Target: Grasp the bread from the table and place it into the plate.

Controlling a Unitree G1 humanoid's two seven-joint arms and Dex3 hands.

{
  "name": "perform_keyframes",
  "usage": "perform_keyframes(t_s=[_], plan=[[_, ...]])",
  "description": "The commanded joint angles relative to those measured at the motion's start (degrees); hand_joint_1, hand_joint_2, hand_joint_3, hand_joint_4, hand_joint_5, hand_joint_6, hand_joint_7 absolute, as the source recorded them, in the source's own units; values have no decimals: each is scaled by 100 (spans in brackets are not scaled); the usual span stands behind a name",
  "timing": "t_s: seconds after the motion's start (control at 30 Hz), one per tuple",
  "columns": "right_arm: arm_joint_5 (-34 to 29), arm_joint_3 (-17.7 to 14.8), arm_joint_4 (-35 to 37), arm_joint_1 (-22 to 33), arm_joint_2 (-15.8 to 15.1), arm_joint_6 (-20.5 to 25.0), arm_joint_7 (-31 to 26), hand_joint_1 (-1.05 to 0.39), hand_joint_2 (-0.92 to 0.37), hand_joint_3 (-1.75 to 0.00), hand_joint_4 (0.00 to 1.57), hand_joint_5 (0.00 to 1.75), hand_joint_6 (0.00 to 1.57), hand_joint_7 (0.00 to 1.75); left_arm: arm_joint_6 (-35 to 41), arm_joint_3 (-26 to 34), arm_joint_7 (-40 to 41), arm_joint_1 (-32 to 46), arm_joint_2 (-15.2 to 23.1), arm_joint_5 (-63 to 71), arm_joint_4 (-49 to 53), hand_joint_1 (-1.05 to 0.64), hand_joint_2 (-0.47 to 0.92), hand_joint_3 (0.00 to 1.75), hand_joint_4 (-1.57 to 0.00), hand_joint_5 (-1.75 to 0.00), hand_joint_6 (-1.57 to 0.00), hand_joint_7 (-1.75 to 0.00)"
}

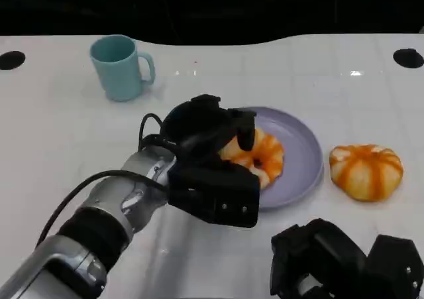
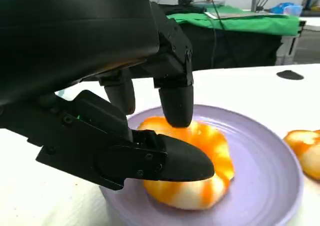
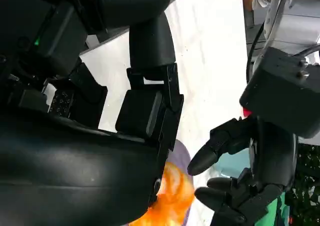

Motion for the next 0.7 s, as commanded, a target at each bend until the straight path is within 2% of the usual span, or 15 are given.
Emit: perform_keyframes(t_s=[0.03,0.17,0.3,0.4,0.5,0.6,0.7], plan=[[13,-34,-37,29,-50,20,-29,-105,-8,-131,154,125,157,97,-193,93,215,57,166,-51,-38,-85,92,38,-30,-122,-16,-100],[24,-37,-36,37,-43,-2,-30,-105,-8,-131,154,124,157,97,-353,142,368,196,283,-53,-200,-84,92,40,-30,-122,-19,-100],[36,-44,24,24,-27,-64,-23,-105,-8,-131,154,124,157,98,-801,389,469,525,424,-335,-483,-78,92,33,-32,-142,-28,-106],[71,-49,23,21,-22,-28,0,-105,-8,-131,154,124,157,98,-1201,639,398,766,450,-738,-619,-74,92,29,-37,-151,-32,-120],[36,-44,3,16,-37,-16,-23,-105,-9,-132,155,125,157,98,-1557,962,11,1095,443,-1412,-836,-71,92,29,-43,-156,-37,-131],[25,-43,-16,21,-42,-6,-31,-105,-9,-131,154,125,157,98,-1871,1289,-746,1434,423,-2362,-1058,-66,92,28,-49,-164,-42,-140],[60,-54,32,18,-34,-76,3,-105,-9,-131,154,125,157,98,-1848,1552,-1649,1790,412,-3319,-1435,-65,92,30,-53,-170,-45,-145]])
